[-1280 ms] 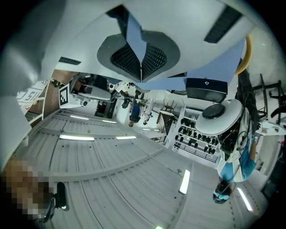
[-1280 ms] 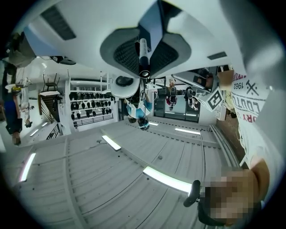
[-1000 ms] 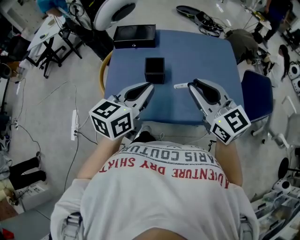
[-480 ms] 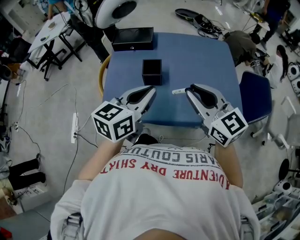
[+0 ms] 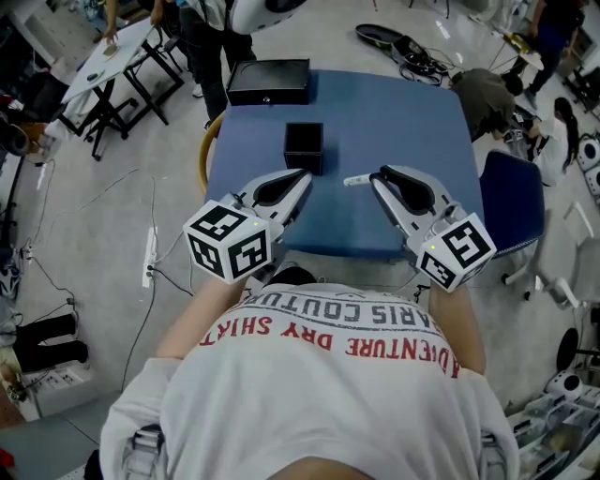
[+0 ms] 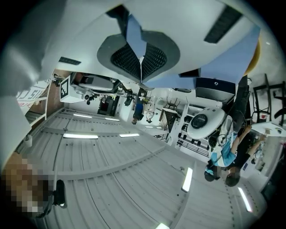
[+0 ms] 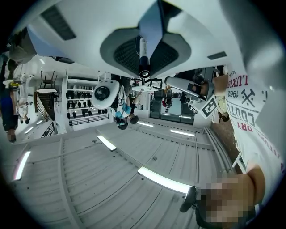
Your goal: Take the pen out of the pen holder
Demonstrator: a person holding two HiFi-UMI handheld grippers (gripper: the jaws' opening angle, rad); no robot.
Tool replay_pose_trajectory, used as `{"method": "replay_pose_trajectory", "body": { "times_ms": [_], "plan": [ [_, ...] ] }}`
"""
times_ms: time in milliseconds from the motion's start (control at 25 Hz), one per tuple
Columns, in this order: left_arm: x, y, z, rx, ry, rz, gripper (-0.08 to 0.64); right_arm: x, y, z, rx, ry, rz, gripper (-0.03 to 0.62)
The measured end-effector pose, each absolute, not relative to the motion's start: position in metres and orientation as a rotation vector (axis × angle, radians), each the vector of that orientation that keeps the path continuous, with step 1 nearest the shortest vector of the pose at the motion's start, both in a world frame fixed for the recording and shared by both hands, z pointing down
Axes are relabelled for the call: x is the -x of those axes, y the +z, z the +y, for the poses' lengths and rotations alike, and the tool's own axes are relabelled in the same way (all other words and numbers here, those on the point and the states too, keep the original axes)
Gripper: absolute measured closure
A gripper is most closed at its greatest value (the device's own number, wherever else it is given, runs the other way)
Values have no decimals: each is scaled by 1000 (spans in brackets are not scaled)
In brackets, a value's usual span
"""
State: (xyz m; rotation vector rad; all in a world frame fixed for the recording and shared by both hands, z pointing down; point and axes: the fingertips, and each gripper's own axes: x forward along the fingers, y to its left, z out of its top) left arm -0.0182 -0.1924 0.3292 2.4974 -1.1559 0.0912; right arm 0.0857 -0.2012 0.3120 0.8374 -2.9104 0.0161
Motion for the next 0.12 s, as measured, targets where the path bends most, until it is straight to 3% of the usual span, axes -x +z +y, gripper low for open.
{"method": "replay_pose_trajectory", "body": {
  "times_ms": [120],
  "plan": [
    [16,328,-191,-2506,106,-1169,531,-88,310,-201,-837,10,-2913,509]
  ]
}}
